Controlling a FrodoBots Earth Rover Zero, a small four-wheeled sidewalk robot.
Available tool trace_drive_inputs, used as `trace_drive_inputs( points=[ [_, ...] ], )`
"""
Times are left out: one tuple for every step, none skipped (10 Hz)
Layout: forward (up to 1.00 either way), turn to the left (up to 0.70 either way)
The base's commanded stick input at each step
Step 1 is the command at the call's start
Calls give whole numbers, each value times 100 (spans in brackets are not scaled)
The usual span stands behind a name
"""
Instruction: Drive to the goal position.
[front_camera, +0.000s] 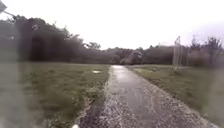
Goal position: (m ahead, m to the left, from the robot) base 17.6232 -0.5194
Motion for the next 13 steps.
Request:
trace_drive_inputs(
  points=[
    [70, -35],
    [70, -24],
    [70, 0],
    [70, 0],
    [70, 0],
    [70, 0],
    [70, 0],
    [70, 0],
    [70, 0],
    [70, 0],
    [70, 0],
    [70, 0],
    [70, 0]
  ],
)
